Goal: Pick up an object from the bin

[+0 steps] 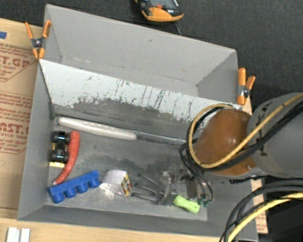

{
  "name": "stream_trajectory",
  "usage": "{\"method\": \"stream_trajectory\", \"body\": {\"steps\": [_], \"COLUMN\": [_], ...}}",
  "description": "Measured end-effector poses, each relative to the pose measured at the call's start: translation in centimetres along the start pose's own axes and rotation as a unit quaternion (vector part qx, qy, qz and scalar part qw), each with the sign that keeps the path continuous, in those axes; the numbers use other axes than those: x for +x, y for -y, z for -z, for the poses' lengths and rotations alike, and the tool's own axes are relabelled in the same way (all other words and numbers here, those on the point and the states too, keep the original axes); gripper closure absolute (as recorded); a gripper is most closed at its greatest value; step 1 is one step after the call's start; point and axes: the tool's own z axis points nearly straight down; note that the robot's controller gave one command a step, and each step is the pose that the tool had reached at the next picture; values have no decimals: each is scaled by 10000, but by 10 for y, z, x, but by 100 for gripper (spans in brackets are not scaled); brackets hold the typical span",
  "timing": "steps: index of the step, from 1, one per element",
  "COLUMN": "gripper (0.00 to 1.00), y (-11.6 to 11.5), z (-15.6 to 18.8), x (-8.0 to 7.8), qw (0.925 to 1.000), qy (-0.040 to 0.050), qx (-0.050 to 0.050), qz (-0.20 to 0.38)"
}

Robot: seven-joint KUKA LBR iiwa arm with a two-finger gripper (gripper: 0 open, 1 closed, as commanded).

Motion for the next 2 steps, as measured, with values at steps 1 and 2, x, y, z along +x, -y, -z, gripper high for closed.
{"method": "stream_trajectory", "body": {"steps": [1, 2], "gripper": [100, 100], "y": [-1, -7], "z": [30, 59], "x": [6, -4], "qw": [10000, 10000], "qy": [-57, -3], "qx": [-4, 4], "qz": [40, 51]}}
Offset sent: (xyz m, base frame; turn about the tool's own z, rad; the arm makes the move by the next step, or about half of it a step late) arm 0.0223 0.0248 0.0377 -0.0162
